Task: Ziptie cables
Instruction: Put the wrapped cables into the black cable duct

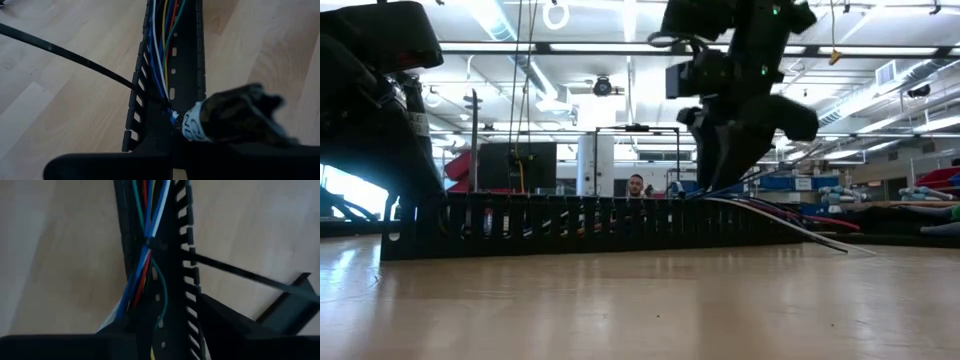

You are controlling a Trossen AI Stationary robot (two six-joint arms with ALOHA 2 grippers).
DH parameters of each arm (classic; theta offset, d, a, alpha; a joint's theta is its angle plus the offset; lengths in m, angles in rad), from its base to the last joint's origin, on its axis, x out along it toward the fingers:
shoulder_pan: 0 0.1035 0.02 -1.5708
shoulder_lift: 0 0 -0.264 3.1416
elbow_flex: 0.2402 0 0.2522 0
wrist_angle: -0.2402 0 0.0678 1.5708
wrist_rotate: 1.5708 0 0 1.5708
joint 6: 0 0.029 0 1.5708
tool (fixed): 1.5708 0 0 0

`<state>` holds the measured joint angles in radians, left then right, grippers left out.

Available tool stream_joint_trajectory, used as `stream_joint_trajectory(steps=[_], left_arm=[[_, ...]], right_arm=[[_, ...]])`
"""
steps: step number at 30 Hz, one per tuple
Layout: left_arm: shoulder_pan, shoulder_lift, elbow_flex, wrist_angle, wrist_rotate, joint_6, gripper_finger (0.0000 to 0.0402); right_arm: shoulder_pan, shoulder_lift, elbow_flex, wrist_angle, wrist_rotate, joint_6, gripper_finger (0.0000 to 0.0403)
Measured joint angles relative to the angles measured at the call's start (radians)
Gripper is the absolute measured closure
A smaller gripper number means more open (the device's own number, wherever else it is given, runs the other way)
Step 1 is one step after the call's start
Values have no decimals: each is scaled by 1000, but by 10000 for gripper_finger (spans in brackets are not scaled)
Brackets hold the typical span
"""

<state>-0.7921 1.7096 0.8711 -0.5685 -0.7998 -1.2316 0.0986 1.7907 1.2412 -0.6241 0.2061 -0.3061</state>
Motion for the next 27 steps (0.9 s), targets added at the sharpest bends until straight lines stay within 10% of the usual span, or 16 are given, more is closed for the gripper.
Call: stream_joint_trajectory(steps=[27], left_arm=[[0, 0, 0, -3, 2, -1, 401]], right_arm=[[223, -60, 179, -520, 224, 422, 278]])
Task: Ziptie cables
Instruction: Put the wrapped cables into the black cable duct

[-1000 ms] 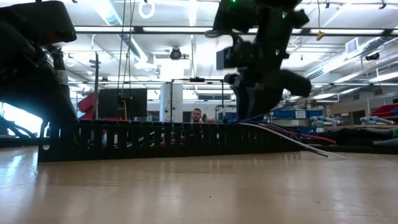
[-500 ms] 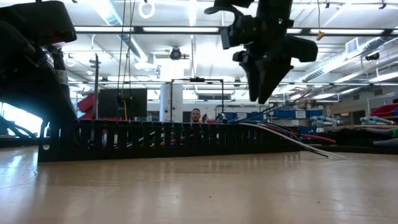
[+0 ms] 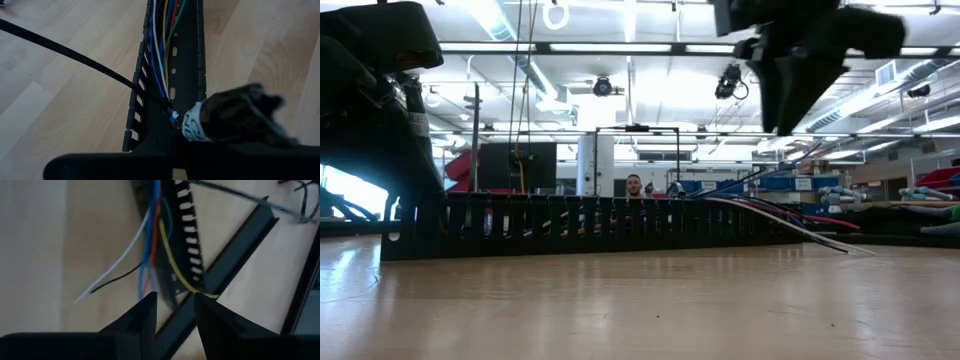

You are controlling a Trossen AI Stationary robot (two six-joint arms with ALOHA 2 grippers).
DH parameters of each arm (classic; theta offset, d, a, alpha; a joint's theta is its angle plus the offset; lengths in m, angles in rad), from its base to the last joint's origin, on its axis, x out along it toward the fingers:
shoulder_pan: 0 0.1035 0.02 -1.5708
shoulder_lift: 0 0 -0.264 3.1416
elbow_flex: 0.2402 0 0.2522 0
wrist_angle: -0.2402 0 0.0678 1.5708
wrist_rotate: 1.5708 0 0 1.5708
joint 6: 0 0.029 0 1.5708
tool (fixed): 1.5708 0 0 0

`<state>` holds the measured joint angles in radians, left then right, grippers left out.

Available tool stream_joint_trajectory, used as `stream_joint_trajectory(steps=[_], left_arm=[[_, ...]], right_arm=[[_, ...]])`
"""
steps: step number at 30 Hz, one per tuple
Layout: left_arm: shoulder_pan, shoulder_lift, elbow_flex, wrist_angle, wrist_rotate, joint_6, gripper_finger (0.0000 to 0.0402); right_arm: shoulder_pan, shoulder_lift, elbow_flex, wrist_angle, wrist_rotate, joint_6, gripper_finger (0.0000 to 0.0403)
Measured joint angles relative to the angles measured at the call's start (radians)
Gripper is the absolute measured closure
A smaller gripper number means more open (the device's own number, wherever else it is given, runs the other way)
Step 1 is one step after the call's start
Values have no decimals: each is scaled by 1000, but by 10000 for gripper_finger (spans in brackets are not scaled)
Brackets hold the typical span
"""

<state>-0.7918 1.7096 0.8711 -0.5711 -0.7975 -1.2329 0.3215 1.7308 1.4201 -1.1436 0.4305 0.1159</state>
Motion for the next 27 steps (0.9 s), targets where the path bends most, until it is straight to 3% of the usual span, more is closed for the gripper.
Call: stream_joint_trajectory(steps=[5, 10, 13, 16, 23, 27], left_arm=[[0, 0, 0, 2, 0, 0, 401], [2, 0, 0, 0, -2, 1, 401], [10, 0, 0, 1, -2, 2, 401], [14, 0, 0, 2, -2, 2, 401], [14, 0, 0, 3, -4, 19, 401], [19, 0, 0, 4, -5, 28, 401]], right_arm=[[123, -2, -41, 28, 20, 165, 282], [225, 0, -179, 403, 102, 202, 290], [221, 0, -291, 690, 107, 175, 292], [202, 0, -383, 850, 106, 161, 293], [149, 1, -554, 923, 131, 288, 298], [134, 1, -619, 1007, 172, 311, 341]])
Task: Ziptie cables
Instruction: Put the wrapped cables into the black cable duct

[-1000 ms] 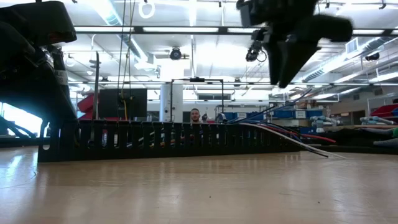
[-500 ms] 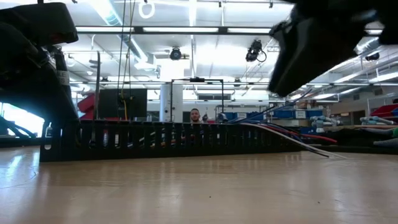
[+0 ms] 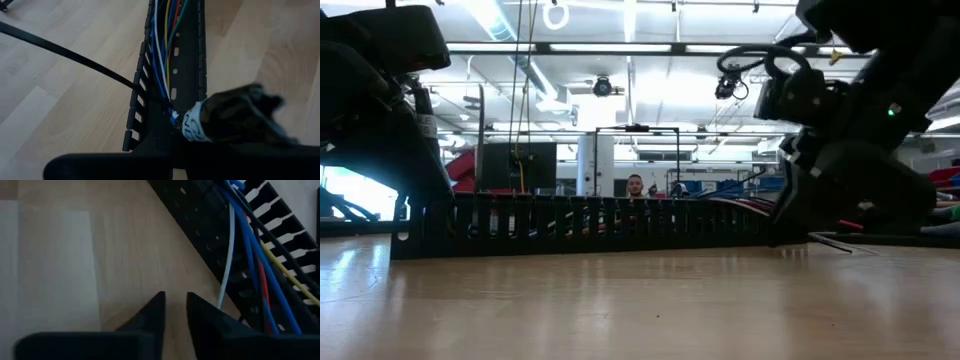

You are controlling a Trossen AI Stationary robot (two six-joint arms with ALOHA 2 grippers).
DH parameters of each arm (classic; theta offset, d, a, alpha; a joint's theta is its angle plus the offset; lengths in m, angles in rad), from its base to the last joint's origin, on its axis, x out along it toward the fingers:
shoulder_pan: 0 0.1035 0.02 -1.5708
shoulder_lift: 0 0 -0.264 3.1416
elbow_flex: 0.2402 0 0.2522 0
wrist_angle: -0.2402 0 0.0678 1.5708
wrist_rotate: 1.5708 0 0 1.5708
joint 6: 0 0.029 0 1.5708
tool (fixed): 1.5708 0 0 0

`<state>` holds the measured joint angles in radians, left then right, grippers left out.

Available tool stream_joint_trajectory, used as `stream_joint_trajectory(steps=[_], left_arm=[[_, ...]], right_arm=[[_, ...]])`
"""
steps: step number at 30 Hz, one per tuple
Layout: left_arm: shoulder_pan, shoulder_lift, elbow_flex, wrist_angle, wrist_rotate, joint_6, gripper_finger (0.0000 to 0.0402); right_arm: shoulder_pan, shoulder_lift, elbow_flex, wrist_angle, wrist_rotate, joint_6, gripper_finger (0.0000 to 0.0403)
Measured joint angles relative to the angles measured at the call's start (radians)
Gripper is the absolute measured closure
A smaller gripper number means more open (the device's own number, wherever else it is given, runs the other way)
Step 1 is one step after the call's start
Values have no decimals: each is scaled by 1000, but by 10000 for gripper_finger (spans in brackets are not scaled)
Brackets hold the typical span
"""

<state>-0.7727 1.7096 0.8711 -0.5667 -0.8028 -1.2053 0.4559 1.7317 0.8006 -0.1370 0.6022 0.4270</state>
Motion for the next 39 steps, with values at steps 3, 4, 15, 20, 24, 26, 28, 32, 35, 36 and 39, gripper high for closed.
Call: stream_joint_trajectory(steps=[3, 4, 15, 20, 24, 26, 28, 32, 35, 36, 39], left_arm=[[1, 0, 0, 3, 0, 0, 401], [1, 0, 0, 4, 0, 0, 401], [1, 0, 0, 7, 4, 1, 401], [1, 0, 0, 8, 4, 1, 401], [1, 0, 0, 10, 8, 1, 401], [1, 0, 0, 12, 9, 1, 401], [1, 0, 0, 16, 10, 4, 401], [1, 0, 0, 22, 11, 11, 401], [1, 0, 0, 31, 13, 16, 401], [1, 0, 0, 32, 13, 16, 401], [1, 0, 0, 33, 13, 16, 401]], right_arm=[[-8, 0, -19, 14, 4, 6, 390], [-8, 0, -21, 21, 11, 6, 395], [-5, 0, -21, -138, 160, 72, 402], [-2, 0, -3, -172, 226, 69, 402], [12, 0, 56, -240, 280, 47, 402], [18, 0, 97, -293, 304, 35, 402], [19, 0, 126, -339, 318, 20, 402], [-10, 0, 140, -413, 308, 7, 403], [-31, 0, 140, -444, 286, -2, 403], [-37, 0, 140, -446, 282, -9, 403], [-57, 0, 140, -447, 263, -43, 403]])
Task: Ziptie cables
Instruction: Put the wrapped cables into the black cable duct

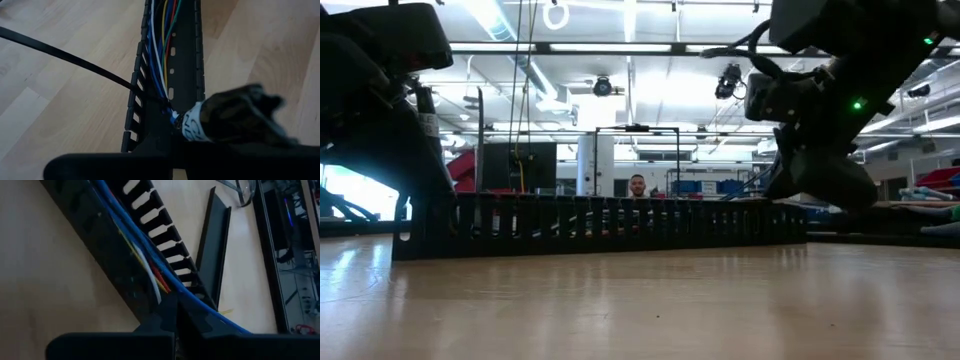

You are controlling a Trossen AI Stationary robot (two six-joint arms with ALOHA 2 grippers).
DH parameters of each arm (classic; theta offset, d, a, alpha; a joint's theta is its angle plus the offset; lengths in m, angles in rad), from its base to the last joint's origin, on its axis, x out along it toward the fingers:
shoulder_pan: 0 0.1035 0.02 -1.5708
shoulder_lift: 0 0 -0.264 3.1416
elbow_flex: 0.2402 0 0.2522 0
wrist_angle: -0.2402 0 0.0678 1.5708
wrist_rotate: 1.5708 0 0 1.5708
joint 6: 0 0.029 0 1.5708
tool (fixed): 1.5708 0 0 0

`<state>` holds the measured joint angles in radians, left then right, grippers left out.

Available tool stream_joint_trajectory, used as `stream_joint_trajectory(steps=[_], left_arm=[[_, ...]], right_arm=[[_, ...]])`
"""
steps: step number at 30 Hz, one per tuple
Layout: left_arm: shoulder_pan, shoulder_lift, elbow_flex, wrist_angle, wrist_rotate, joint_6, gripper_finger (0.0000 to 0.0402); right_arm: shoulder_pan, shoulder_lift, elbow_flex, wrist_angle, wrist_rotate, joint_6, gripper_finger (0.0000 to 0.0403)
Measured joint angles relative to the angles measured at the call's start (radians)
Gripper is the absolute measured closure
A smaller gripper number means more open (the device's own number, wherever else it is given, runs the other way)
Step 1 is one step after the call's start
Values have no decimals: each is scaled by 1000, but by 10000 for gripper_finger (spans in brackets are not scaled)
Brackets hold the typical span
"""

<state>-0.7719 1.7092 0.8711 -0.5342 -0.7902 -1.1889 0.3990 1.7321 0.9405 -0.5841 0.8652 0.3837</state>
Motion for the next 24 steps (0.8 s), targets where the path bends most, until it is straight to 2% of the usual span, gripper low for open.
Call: stream_joint_trajectory(steps=[6, 9, 14, 21, 24], left_arm=[[0, 0, 0, 12, 1, 7, 401], [0, 0, 0, 14, 2, 9, 401], [0, 0, 0, 14, 8, 10, 401], [-1, 0, 0, 12, 11, 10, 401], [0, 0, 0, 14, 11, 10, 401]], right_arm=[[-50, 0, 1, 12, -44, -90, 403], [-85, -1, 1, 45, -103, -153, 403], [-145, -32, 2, 87, -259, -268, 403], [-217, -113, -1, 79, -562, -367, 403], [-243, -138, -1, 50, -590, -398, 403]])
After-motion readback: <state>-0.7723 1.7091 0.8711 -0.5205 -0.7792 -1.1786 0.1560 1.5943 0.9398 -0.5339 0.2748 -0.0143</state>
